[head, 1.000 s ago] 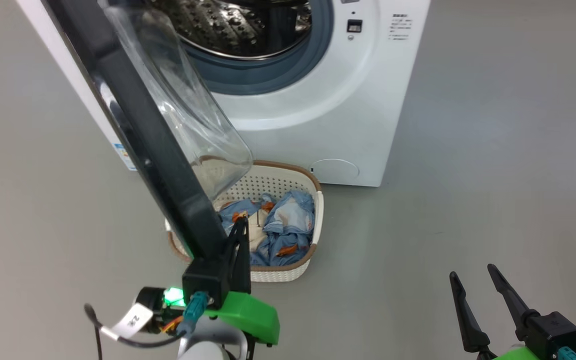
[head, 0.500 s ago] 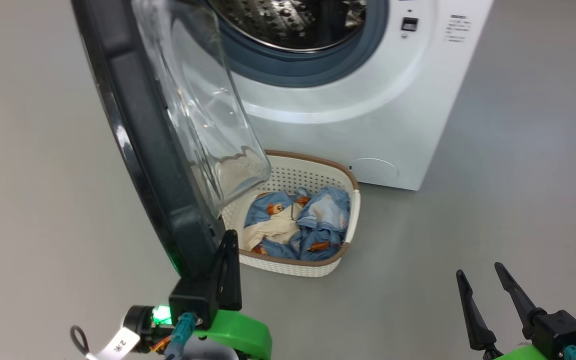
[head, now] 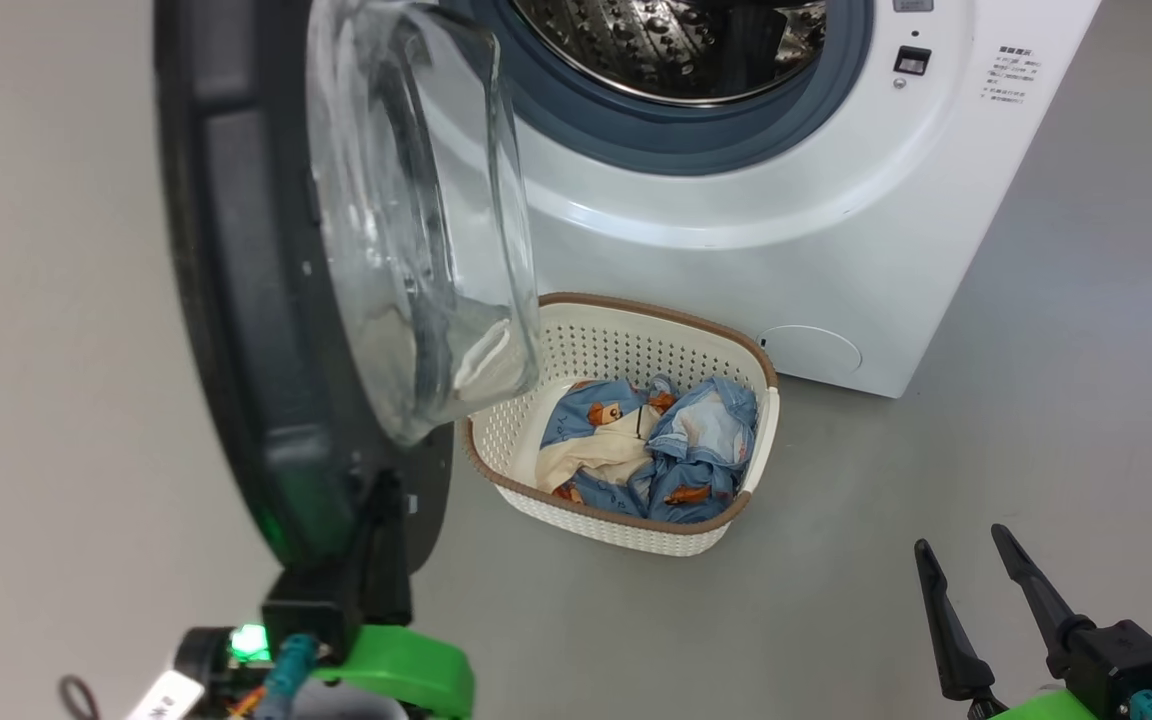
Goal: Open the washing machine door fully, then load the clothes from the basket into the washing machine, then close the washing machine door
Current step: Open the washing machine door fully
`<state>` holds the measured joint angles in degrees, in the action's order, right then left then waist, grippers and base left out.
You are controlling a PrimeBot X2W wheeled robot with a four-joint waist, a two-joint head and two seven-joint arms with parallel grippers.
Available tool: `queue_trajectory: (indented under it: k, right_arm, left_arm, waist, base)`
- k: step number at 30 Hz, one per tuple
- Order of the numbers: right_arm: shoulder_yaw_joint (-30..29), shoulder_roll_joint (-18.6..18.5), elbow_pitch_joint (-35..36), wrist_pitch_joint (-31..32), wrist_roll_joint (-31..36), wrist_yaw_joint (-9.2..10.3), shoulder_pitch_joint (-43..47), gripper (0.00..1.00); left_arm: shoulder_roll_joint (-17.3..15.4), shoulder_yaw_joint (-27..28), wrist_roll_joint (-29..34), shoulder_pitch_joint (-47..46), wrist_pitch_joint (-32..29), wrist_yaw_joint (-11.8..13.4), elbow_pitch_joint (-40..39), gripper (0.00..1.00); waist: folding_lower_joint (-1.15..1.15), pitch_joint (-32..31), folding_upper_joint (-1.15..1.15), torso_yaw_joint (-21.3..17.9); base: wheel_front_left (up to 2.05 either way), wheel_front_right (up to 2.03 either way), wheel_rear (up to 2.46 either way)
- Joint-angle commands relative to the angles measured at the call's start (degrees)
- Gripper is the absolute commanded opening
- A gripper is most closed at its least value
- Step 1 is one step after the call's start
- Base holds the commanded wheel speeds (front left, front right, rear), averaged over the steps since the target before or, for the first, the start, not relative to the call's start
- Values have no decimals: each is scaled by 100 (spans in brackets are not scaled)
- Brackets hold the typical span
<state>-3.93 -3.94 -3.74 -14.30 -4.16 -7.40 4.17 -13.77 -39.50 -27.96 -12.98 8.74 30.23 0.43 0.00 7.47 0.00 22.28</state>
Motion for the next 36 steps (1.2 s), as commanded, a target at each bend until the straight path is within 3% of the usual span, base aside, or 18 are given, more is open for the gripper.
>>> queue_trajectory:
  k: [1,18,26,36]
  right_arm:
    - [155,-70,138,-70,-26,-9,-125,100]
    - [133,-168,200,-59,-79,-9,-208,100]
    - [81,-219,234,-43,-93,-9,-291,100]
    - [55,-284,345,44,-81,-9,-369,100]
  left_arm:
    - [-225,366,-42,-89,75,62,-71,0]
    - [-858,1517,-430,-8,367,278,241,0]
    - [-1012,2114,-637,-93,544,138,525,0]
    - [-1165,2929,-801,-445,620,-294,1115,0]
  waist:
    - [0,15,0,7]
    - [0,300,0,-139]
    - [0,472,0,-103]
    - [0,646,0,-72]
  base:
    - [0,0,0]
    - [0,0,0]
    - [0,0,0]
    - [0,0,0]
